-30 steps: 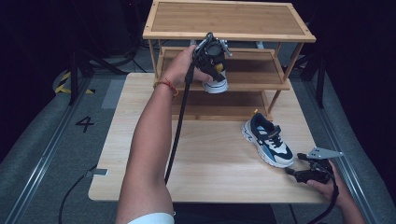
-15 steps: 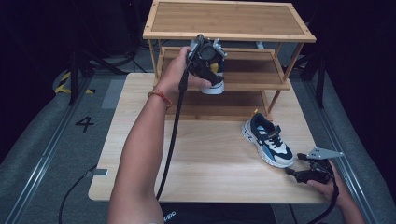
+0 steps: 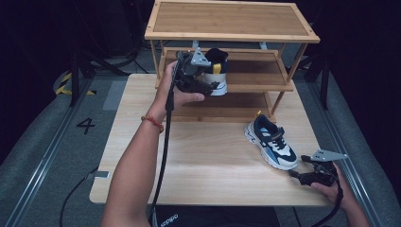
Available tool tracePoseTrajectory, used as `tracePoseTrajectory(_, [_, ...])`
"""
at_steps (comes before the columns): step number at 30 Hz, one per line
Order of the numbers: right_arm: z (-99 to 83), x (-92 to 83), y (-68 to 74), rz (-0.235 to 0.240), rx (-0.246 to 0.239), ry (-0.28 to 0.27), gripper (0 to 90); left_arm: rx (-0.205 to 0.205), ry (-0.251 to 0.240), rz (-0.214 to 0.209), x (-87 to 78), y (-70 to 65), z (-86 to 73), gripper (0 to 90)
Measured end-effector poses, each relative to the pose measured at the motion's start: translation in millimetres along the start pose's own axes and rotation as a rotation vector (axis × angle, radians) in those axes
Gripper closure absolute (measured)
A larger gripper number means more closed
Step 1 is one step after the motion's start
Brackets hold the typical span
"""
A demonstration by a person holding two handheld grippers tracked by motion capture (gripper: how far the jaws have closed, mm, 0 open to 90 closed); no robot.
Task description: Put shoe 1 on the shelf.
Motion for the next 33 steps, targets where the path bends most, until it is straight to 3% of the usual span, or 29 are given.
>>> tracePoseTrajectory(2, [0.0, 0.0, 0.0, 0.0, 0.0, 0.0, 14.1, -0.032, -0.01, -0.011, 4.3, 0.2, -8.1, 23.2])
tracePoseTrajectory(4, [0.0, 0.0, 0.1, 0.0, 0.0, 0.0, 14.1, -0.023, -0.003, 0.004, 6.4, 2.1, -10.2, 23.3])
tracePoseTrajectory(6, [0.0, 0.0, 0.0, 0.0, 0.0, 0.0, 14.1, -0.065, 0.0, 0.022, 12.5, 5.1, -14.1, 23.3])
tracePoseTrajectory(10, [0.0, 0.0, 0.0, 0.0, 0.0, 0.0, 14.1, -0.094, 0.012, 0.043, 21.4, 12.3, -17.7, 23.4])
tracePoseTrajectory(12, [0.0, 0.0, 0.0, 0.0, 0.0, 0.0, 14.1, -0.12, 0.007, 0.029, 25.0, 13.7, -17.7, 17.6])
tracePoseTrajectory(14, [0.0, 0.0, 0.0, 0.0, 0.0, 0.0, 14.1, -0.139, 0.003, 0.018, 29.6, 14.2, -16.7, 17.7])
tracePoseTrajectory(20, [0.1, 0.0, 0.0, 0.0, 0.0, 0.0, 14.1, -0.148, 0.012, 0.063, 43.2, 24.6, -11.8, 19.7])
tracePoseTrajectory(24, [0.0, 0.0, 0.0, 0.0, 0.0, 0.0, 14.1, -0.17, 0.044, 0.127, 52.0, 39.4, -13.1, 21.7])
tracePoseTrajectory(25, [0.0, 0.0, 0.0, 0.0, 0.0, 0.0, 14.1, -0.196, 0.034, 0.131, 54.8, 41.8, -12.8, 22.8])
tracePoseTrajectory(28, [0.0, 0.0, 0.0, 0.0, 0.0, 0.0, 14.1, -0.204, 0.044, 0.116, 55.1, 45.5, -15.0, 20.6])
tracePoseTrajectory(33, [0.0, 0.0, 0.0, 0.0, 0.0, 0.0, 14.1, -0.206, 0.007, 0.086, 51.5, 39.4, -13.4, 22.2])
Point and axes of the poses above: each handheld gripper's, and its own axes: x roughly forward along the jaws, z roughly out of its top, y roughly to its left, the point moved 10 cm from there along x, roughly forward along the jaws, and after that the axes turned 4 degrees about -z, right-handed, at the moved point
